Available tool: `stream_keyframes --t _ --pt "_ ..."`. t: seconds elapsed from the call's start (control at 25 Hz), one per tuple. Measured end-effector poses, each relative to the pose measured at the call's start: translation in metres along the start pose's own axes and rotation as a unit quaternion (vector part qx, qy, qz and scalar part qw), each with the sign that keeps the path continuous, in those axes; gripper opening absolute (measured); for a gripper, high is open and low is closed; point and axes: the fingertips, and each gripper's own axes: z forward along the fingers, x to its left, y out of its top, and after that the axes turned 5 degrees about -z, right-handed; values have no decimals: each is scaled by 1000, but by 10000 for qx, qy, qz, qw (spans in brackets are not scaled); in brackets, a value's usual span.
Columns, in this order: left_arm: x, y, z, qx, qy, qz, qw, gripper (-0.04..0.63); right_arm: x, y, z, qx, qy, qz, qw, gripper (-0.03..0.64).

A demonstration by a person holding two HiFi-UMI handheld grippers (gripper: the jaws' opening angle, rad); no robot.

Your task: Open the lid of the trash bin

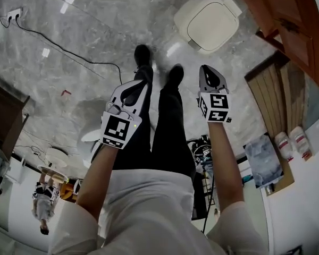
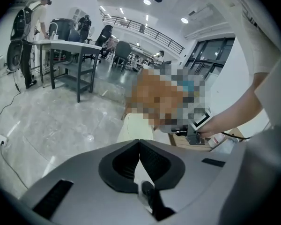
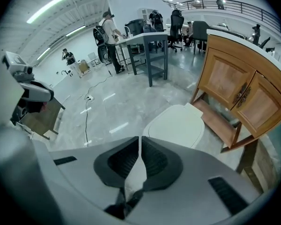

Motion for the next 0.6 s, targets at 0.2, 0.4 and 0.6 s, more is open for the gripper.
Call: stream_keyframes --t 0.2,0.4,0.6 --pt "4 -15 16 97 -53 27 9999 18 -11 -14 34 102 -123 42 9999 35" --pt "15 -30 30 187 -40 -51 9998 18 -19 -25 66 184 -149 65 9997 35" --pt "22 -40 46 267 -97 -55 9996 18 -27 -42 94 331 -149 95 9993 35"
